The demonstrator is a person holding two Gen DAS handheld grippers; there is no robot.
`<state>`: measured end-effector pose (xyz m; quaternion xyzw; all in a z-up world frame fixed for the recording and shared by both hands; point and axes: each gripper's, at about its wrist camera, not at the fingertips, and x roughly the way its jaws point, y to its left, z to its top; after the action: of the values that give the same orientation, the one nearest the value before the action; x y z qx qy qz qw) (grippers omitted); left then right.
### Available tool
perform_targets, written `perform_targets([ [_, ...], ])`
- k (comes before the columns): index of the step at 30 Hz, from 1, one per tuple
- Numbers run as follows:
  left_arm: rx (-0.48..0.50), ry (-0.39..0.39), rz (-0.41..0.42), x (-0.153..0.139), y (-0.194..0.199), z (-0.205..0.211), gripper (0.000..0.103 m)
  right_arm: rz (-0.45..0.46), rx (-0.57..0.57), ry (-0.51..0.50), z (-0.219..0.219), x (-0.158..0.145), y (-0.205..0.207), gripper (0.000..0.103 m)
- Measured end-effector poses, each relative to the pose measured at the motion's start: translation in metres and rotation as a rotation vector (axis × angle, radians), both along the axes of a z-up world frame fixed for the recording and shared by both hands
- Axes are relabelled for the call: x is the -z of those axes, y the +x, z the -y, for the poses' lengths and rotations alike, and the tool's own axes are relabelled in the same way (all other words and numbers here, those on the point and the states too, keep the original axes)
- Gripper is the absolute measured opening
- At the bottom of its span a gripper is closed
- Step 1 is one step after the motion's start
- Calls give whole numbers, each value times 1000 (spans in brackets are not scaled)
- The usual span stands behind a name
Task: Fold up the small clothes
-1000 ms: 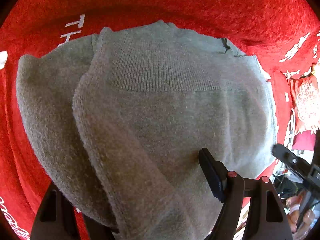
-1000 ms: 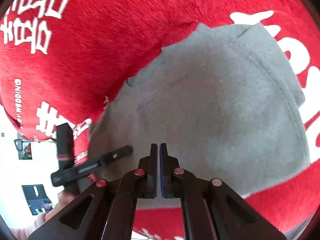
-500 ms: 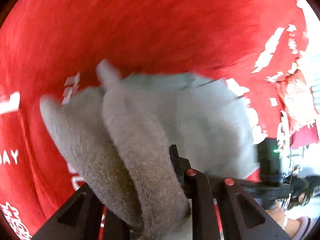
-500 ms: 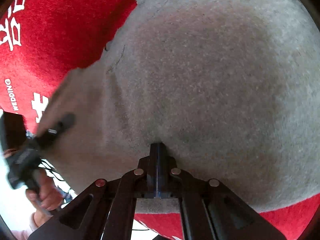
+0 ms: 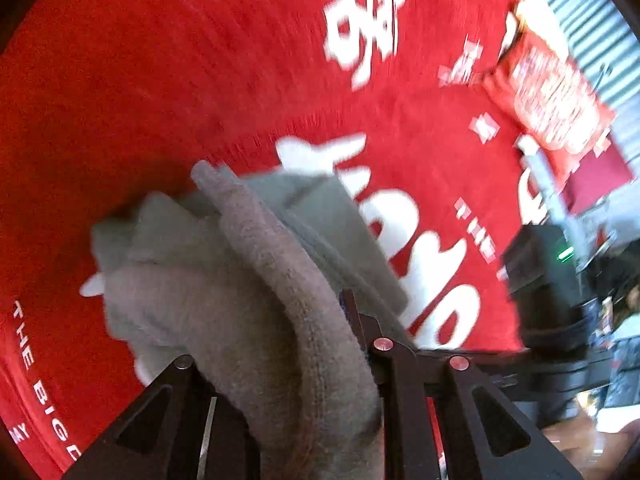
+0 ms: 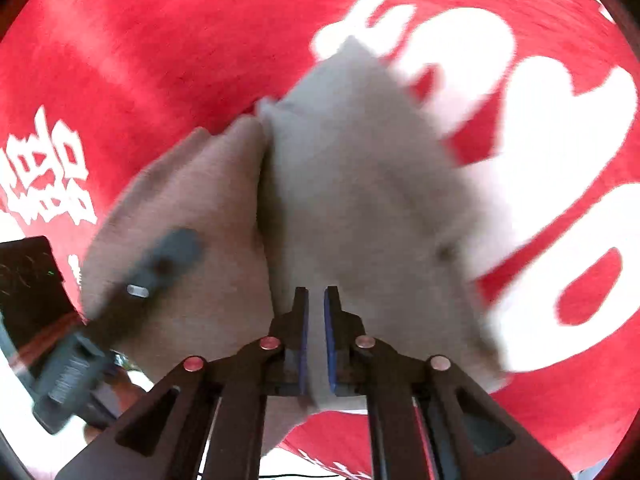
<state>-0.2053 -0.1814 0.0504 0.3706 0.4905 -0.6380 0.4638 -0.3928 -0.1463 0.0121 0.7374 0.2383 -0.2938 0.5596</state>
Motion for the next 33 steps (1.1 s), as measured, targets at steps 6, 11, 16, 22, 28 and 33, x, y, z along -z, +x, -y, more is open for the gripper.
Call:
perform_targets([
  [6, 42, 0, 56, 14, -26, -6, 45, 136, 106, 77, 0, 29, -37, 18],
  [11, 38, -53, 92, -14, -22, -12, 76, 314, 234, 127, 3, 41, -60, 53],
  [16, -104, -126, 145, -50, 20, -30, 82, 378, 248, 132, 19, 32, -68, 67],
  [22, -315, 9, 270, -19, 85, -43, 82, 416, 212, 130, 39, 31, -46, 67],
  [28, -277, 21, 274, 15, 70, -13, 82, 409, 171, 146, 45, 29, -35, 69],
  [33, -287, -43, 152, 1, 51, 31, 82, 419, 217, 167, 39, 33, -45, 69],
])
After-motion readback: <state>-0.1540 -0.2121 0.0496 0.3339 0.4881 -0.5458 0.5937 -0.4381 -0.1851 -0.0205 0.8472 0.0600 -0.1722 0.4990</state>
